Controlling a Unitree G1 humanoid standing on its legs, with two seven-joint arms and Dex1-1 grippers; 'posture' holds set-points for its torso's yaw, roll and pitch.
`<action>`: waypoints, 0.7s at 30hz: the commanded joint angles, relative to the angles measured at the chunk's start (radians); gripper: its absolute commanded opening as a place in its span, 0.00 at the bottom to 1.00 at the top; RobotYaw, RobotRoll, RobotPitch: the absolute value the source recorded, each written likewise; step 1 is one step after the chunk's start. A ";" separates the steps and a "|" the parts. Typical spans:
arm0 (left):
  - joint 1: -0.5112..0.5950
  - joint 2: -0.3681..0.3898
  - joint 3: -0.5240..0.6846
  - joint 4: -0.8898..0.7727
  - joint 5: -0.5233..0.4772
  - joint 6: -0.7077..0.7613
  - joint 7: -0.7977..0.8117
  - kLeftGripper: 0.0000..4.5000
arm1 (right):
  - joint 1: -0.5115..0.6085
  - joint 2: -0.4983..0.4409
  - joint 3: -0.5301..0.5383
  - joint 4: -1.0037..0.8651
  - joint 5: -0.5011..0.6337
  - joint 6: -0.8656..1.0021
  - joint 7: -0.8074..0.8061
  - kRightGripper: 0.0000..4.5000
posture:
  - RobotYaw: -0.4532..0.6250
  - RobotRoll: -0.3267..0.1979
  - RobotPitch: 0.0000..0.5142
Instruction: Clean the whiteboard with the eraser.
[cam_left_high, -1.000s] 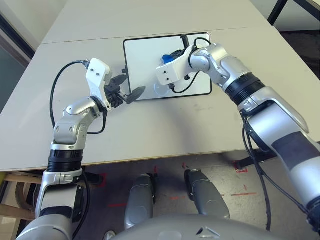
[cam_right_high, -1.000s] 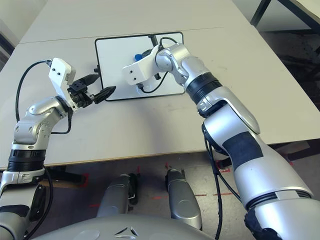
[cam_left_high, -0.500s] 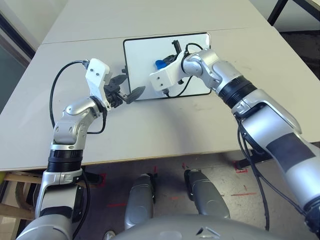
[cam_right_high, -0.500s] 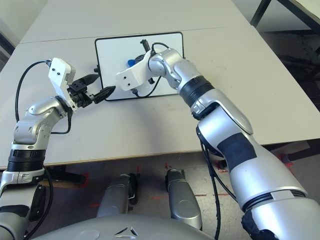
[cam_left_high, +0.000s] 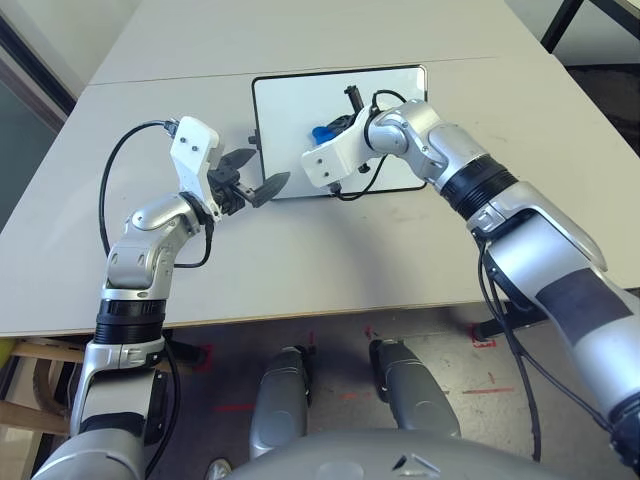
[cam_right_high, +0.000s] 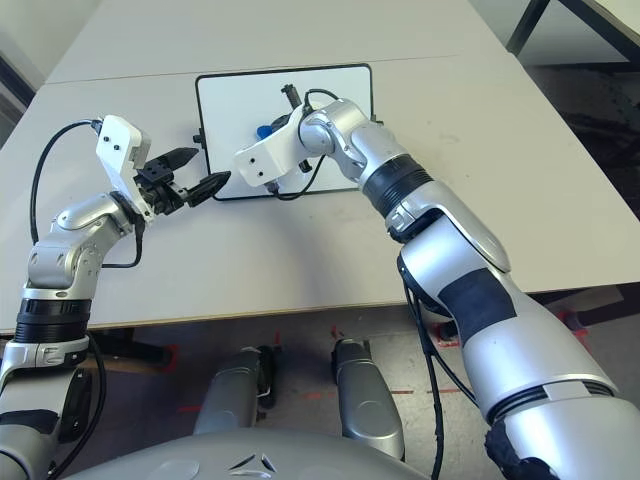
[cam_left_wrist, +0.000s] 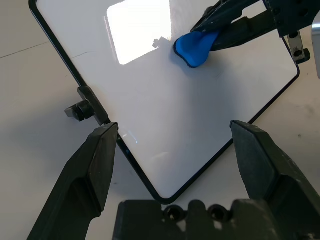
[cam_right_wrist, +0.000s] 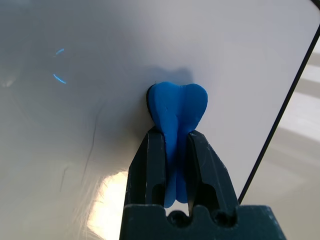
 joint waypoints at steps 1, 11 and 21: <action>-0.001 0.004 -0.008 0.004 0.011 -0.007 -0.008 1.00 | -0.007 -0.023 -0.002 0.032 0.001 0.019 0.010 0.08 | 0.32 0.62 0.31; -0.009 0.004 -0.011 0.005 0.012 -0.003 -0.009 1.00 | -0.028 -0.073 -0.002 0.094 0.007 -0.006 -0.014 0.08 | 0.31 0.62 0.32; -0.022 0.003 -0.014 0.019 0.014 -0.005 -0.015 1.00 | -0.027 -0.128 -0.020 0.066 0.031 0.002 0.025 0.08 | 0.31 0.62 0.32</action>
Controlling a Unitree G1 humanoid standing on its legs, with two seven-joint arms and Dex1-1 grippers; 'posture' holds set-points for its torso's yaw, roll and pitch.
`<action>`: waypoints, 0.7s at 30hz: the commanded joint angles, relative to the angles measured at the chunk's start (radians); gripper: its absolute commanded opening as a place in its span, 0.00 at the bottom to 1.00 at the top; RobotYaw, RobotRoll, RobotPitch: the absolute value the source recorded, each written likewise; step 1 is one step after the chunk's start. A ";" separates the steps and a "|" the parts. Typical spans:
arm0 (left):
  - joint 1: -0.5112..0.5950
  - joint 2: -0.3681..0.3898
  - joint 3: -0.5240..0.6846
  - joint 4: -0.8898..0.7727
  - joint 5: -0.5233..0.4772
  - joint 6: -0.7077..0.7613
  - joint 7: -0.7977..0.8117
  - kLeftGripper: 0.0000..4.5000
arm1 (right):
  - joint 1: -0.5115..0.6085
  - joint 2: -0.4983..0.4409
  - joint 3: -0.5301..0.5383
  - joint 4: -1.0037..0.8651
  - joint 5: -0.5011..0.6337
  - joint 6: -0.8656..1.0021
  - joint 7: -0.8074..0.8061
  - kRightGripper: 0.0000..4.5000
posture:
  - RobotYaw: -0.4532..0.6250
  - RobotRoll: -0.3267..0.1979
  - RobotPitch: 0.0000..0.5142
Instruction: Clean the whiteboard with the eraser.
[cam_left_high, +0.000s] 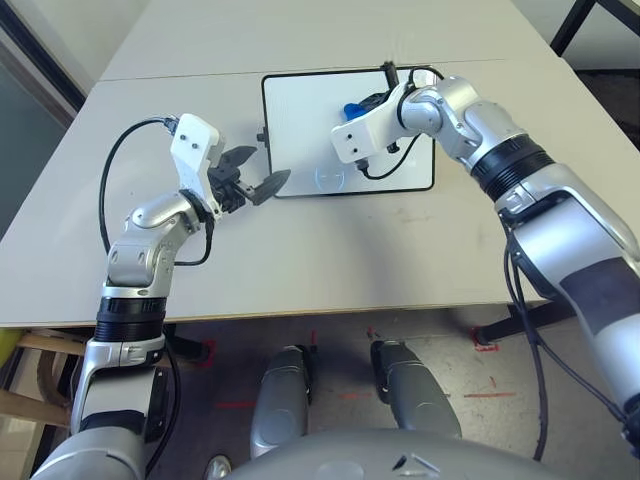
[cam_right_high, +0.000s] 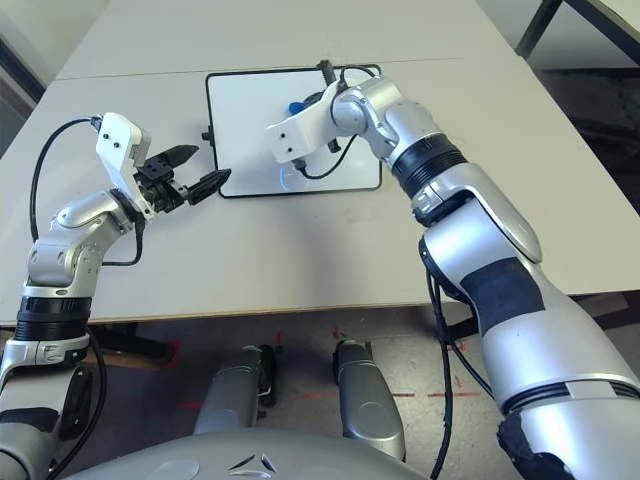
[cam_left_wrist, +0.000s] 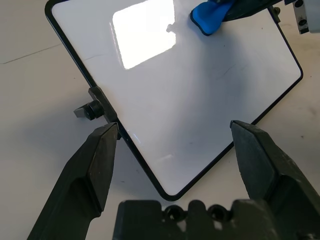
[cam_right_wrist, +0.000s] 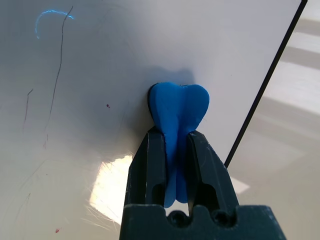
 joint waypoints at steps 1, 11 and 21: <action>-0.003 0.004 -0.012 0.016 0.012 -0.004 -0.012 1.00 | 0.018 -0.042 -0.016 -0.005 0.013 0.027 0.046 0.08 | 0.30 0.62 0.32; -0.008 0.007 -0.011 0.028 0.015 -0.008 -0.020 1.00 | 0.069 -0.188 -0.137 -0.206 0.198 0.069 0.354 0.08 | 0.30 0.62 0.33; -0.014 0.008 -0.007 0.039 0.018 -0.015 -0.028 1.00 | 0.173 -0.380 -0.272 -0.399 0.375 0.257 0.636 0.08 | 0.29 0.62 0.34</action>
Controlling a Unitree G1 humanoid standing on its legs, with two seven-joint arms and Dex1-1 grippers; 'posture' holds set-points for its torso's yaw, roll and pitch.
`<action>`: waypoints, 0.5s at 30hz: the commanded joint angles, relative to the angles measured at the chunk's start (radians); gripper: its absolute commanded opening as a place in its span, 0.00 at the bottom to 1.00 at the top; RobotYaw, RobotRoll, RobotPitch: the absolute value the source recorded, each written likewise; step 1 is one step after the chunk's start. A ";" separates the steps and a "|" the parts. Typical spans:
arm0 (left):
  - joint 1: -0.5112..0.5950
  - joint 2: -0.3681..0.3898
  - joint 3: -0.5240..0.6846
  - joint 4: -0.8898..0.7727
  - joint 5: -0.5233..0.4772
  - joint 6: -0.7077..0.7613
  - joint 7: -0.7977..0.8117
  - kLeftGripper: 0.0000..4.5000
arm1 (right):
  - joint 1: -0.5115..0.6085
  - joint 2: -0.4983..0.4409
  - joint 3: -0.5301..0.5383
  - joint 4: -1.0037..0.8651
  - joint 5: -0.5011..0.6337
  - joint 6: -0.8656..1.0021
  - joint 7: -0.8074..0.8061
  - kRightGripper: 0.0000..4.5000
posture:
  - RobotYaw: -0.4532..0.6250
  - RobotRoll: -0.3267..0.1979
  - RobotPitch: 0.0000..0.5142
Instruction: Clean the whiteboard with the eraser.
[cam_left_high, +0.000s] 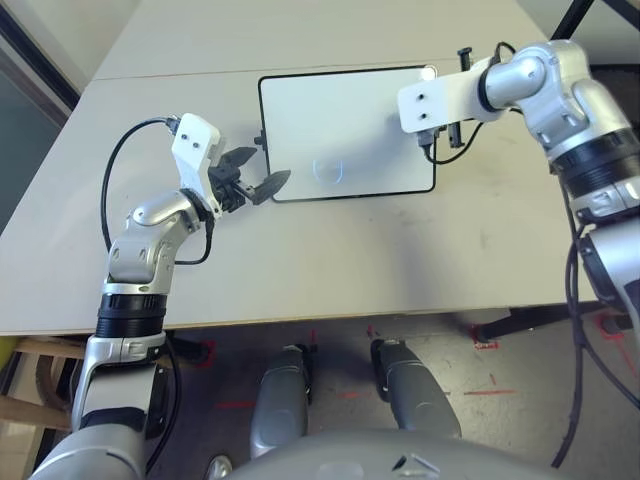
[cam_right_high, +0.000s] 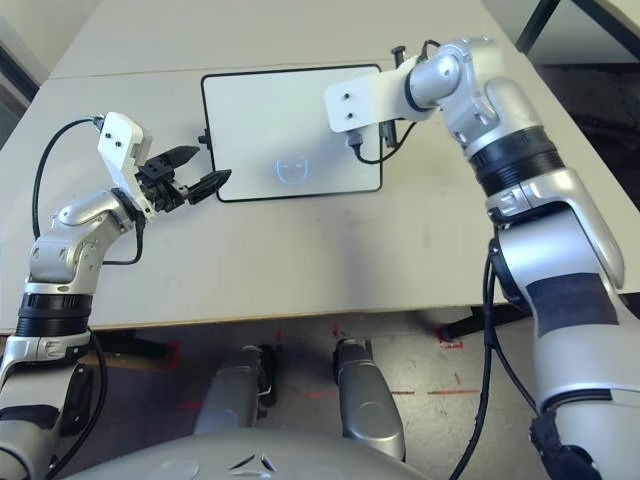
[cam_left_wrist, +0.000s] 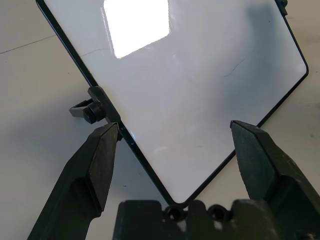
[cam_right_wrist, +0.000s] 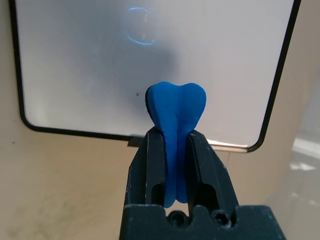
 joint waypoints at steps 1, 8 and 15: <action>-0.005 0.009 -0.004 0.007 0.009 -0.009 -0.011 1.00 | 0.042 -0.080 -0.058 -0.030 0.056 0.068 0.083 0.08 | 0.29 0.62 0.34; -0.013 0.011 -0.003 0.010 0.010 -0.012 -0.019 1.00 | 0.054 -0.157 -0.092 0.125 0.053 0.153 0.031 0.08 | 0.28 0.62 0.33; -0.022 0.010 -0.005 0.015 0.013 -0.016 -0.025 1.00 | 0.084 -0.091 -0.119 0.277 0.087 0.333 -0.036 0.08 | 0.28 0.62 0.33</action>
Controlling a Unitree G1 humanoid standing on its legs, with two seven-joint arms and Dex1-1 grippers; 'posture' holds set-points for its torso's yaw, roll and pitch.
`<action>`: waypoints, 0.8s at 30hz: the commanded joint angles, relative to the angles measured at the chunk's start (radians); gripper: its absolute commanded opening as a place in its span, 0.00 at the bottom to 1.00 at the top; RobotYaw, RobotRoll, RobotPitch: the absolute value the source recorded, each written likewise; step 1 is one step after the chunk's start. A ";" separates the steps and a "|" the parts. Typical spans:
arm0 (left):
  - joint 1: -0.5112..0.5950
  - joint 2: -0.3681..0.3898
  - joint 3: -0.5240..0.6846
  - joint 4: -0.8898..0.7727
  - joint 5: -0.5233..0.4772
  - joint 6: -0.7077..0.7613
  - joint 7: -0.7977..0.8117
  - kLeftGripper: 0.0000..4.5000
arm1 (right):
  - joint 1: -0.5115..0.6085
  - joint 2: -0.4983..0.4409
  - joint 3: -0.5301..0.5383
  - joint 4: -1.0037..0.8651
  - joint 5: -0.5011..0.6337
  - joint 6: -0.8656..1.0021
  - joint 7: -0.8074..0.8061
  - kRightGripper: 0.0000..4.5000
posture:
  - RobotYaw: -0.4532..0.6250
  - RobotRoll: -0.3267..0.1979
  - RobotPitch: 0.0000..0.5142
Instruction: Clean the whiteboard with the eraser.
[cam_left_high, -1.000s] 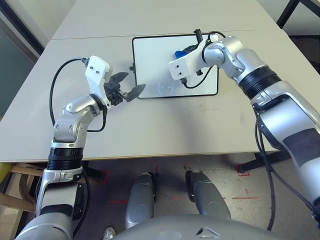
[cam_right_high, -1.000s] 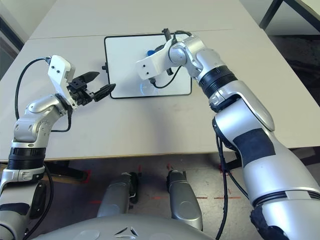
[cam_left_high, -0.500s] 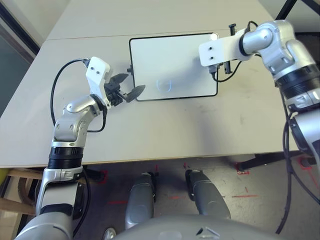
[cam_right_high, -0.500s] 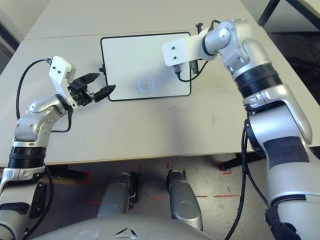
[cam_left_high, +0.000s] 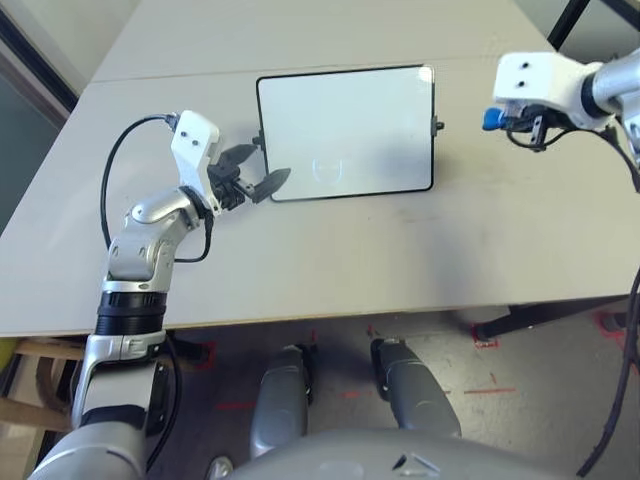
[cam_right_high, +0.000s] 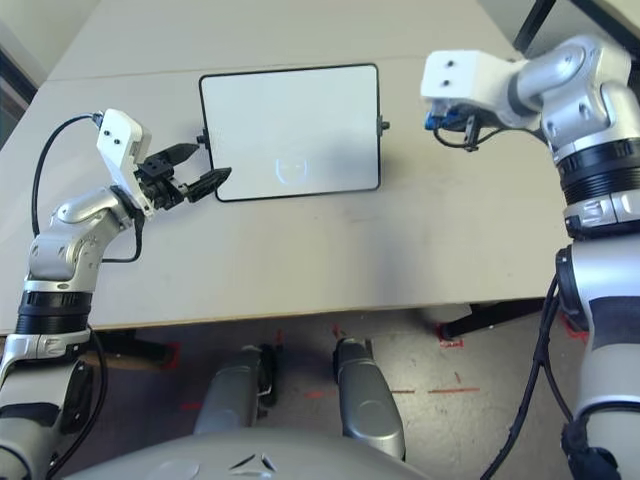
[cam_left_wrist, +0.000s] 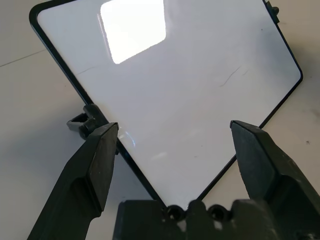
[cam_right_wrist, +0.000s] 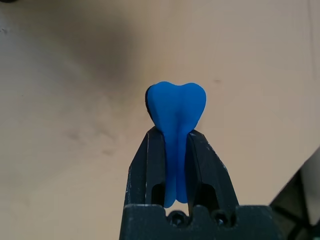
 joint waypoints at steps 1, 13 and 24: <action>-0.004 0.008 -0.008 0.010 0.009 -0.007 -0.011 1.00 | 0.022 0.039 -0.017 0.050 0.024 0.105 -0.021 0.08 | 0.28 0.62 0.33; -0.008 0.018 -0.003 0.005 0.011 -0.002 -0.017 1.00 | 0.029 0.130 -0.035 0.235 0.047 0.129 -0.180 0.08 | 0.29 0.62 0.32; -0.010 0.032 -0.002 0.011 0.009 0.000 -0.023 1.00 | 0.017 0.142 -0.060 0.304 0.077 0.103 -0.238 0.47 | 0.29 0.62 0.34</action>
